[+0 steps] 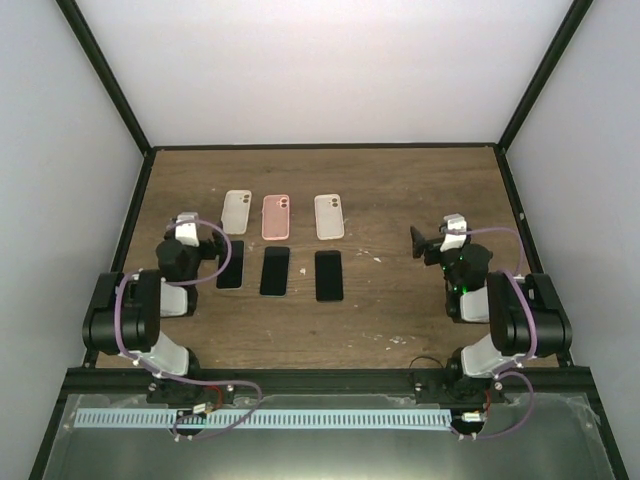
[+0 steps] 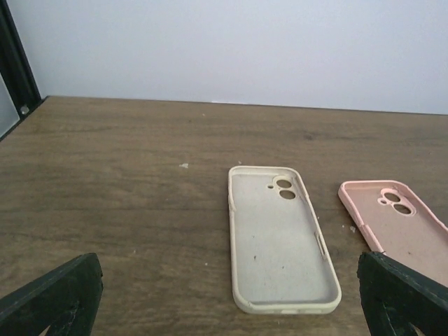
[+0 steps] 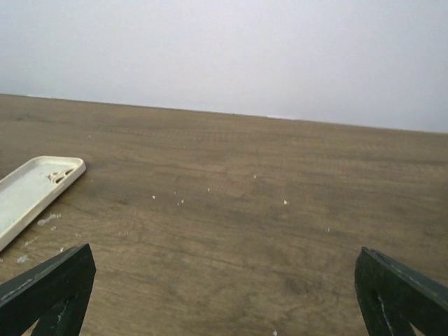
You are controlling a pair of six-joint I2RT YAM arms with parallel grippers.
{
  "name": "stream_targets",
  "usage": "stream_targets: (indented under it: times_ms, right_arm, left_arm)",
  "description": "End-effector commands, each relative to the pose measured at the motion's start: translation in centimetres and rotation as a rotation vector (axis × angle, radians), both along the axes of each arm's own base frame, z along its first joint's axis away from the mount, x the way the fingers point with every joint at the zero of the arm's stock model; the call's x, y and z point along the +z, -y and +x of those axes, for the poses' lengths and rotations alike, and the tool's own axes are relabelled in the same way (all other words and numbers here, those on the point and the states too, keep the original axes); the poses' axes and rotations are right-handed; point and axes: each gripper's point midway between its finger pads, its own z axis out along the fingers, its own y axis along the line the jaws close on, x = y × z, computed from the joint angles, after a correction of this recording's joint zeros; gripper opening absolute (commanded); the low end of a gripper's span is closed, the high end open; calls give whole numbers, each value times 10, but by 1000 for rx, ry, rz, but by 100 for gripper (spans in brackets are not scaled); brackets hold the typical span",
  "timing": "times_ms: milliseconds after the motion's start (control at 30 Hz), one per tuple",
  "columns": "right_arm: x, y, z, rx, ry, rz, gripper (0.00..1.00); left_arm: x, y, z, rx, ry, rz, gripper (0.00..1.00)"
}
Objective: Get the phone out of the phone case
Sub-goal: Reset both arms
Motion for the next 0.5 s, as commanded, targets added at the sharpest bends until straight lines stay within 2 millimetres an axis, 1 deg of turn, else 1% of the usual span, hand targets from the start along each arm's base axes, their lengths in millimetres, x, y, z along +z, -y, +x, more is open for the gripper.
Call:
stream_targets:
  times_ms: [0, 33, 67, 133, 467]
  right_arm:
    - [27, 2, 3, 2, 117, -21, 100]
    - [27, 2, 3, 3, 114, -20, 100]
    - [29, 2, 2, 1, 129, -19, 100]
    - [28, 2, 3, 3, 117, -20, 100]
    - [28, 2, 3, 0, 117, -19, 100]
  left_arm:
    - [21, 3, 8, -8, 75, 47, 100]
    - [25, 4, 9, -7, 96, 50, 100]
    - [25, 4, 8, -8, 96, 48, 100]
    - [22, 5, 8, -13, 85, 50, 100]
    - [23, 8, 9, -26, 88, 53, 100]
